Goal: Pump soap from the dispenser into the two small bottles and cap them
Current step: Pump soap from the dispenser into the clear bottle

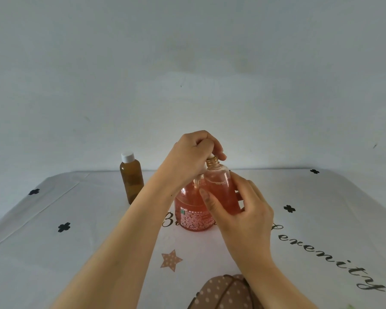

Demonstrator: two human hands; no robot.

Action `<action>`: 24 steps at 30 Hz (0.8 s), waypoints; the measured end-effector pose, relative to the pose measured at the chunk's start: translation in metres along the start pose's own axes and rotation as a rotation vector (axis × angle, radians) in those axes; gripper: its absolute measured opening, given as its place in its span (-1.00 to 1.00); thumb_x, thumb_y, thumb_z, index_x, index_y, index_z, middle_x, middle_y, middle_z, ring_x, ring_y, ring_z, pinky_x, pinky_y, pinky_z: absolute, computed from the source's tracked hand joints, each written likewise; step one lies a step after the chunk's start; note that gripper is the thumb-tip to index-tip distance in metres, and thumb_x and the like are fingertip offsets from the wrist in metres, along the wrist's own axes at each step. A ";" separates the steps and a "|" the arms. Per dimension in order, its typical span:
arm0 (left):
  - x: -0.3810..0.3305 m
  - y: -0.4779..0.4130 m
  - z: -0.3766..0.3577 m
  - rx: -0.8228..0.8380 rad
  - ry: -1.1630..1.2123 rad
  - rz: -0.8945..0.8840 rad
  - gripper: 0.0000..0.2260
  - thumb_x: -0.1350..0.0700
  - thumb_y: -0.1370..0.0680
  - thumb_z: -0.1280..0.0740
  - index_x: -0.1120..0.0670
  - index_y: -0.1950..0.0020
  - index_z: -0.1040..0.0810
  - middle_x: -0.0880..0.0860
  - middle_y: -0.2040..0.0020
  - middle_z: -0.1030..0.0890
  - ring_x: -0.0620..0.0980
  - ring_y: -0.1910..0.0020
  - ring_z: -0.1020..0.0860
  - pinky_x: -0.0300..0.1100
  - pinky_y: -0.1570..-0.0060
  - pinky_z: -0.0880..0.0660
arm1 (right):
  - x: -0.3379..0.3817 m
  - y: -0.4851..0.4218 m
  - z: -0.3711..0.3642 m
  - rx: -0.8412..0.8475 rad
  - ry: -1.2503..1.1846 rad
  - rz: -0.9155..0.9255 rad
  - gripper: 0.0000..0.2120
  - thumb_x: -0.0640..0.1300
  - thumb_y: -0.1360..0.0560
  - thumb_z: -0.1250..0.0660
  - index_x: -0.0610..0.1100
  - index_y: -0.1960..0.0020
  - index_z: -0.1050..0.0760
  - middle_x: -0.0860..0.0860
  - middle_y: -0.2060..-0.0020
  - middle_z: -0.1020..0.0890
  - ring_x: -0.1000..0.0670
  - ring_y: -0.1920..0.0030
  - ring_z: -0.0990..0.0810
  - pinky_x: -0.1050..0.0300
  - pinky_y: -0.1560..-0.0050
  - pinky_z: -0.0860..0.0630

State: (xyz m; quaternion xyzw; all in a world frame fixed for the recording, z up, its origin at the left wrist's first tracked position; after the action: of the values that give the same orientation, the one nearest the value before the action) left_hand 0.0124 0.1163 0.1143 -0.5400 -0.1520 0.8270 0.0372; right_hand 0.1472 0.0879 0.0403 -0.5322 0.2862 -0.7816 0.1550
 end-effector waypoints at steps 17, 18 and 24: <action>0.003 -0.001 0.010 -0.078 0.124 0.098 -0.83 0.12 -0.59 -0.22 0.08 0.03 -0.61 0.01 0.15 -0.70 -0.02 0.12 -0.66 -0.09 0.09 -0.60 | 0.007 0.000 -0.001 -0.003 -0.017 0.011 -0.42 0.47 -0.36 -0.25 0.13 -0.20 -0.55 0.22 0.03 -0.62 0.21 0.09 -0.59 0.19 0.06 -0.57; 0.004 -0.001 0.008 -0.055 0.143 0.111 -0.81 0.19 -0.57 -0.19 0.09 0.03 -0.61 0.03 0.14 -0.71 -0.01 0.12 -0.65 -0.08 0.08 -0.60 | 0.007 -0.001 -0.001 -0.003 -0.015 0.011 -0.43 0.47 -0.37 -0.25 0.13 -0.20 -0.55 0.23 0.03 -0.62 0.21 0.08 -0.59 0.16 0.05 -0.58; 0.003 -0.004 0.004 -0.012 0.187 0.063 -0.75 0.29 -0.55 -0.14 0.14 0.02 -0.61 0.07 0.12 -0.71 -0.03 0.18 -0.64 -0.09 0.08 -0.60 | 0.010 -0.002 0.000 -0.016 -0.009 0.036 -0.44 0.44 -0.39 -0.26 0.10 -0.20 -0.56 0.22 0.05 -0.62 0.21 0.07 -0.59 0.32 0.12 -0.52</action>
State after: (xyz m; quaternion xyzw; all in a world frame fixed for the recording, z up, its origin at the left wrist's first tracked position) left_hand 0.0066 0.1199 0.1143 -0.6196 -0.1357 0.7728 0.0221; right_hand 0.1437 0.0836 0.0490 -0.5316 0.3011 -0.7740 0.1661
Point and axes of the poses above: each hand's wrist, its own y-axis away from the middle knuckle, its own z-axis out of the back of the hand, x = y × z, the point moved 9 cm from there along -y, towards the middle knuckle
